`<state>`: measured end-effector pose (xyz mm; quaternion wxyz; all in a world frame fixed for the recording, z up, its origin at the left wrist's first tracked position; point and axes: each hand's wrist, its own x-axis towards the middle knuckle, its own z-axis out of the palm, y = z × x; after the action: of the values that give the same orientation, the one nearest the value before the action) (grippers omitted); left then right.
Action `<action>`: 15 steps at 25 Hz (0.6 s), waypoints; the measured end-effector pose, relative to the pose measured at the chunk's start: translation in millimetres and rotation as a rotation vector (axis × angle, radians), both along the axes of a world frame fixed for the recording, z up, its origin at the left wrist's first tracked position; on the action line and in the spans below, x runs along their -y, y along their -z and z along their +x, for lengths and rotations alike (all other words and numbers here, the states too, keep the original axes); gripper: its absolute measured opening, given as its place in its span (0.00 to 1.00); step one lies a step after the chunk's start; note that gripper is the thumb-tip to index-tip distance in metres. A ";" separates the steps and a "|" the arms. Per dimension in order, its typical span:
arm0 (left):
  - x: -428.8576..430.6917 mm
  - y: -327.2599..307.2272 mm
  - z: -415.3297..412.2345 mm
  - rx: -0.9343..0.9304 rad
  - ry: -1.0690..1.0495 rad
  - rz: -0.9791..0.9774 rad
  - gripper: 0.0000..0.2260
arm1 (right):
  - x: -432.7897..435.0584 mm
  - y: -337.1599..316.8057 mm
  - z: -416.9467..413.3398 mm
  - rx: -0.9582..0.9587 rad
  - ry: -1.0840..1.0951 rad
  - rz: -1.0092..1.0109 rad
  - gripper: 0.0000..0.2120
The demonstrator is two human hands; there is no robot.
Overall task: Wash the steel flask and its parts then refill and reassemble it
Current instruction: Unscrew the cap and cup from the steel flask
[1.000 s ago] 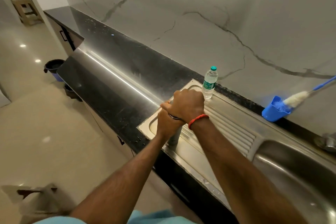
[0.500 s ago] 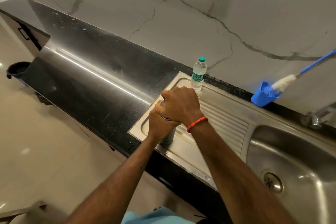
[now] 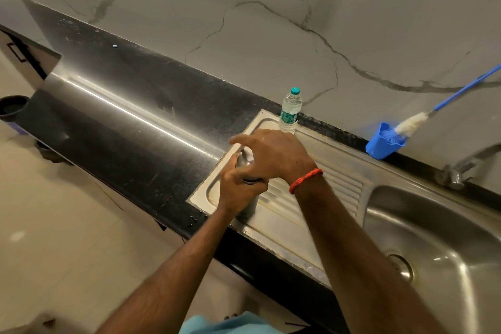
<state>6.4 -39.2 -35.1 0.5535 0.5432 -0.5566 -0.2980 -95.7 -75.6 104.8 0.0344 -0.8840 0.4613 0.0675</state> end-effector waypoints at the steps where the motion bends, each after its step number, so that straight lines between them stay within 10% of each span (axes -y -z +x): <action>1: -0.3 1.8 -0.2 -0.014 0.010 0.006 0.22 | -1.2 1.3 4.8 -0.025 0.092 -0.026 0.37; 7: -2.9 -1.5 -2.3 -0.060 -0.023 0.058 0.27 | 1.6 -7.3 8.6 -0.025 -0.059 0.164 0.19; 15: -1.8 6.7 0.1 -0.055 -0.004 0.071 0.25 | 0.1 -9.5 9.3 -0.070 0.224 0.093 0.38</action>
<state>6.5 -37.4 -41.7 0.5495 0.5554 -0.5291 -0.3312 -86.4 -75.7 114.3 0.0668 -0.8213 0.5547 0.1152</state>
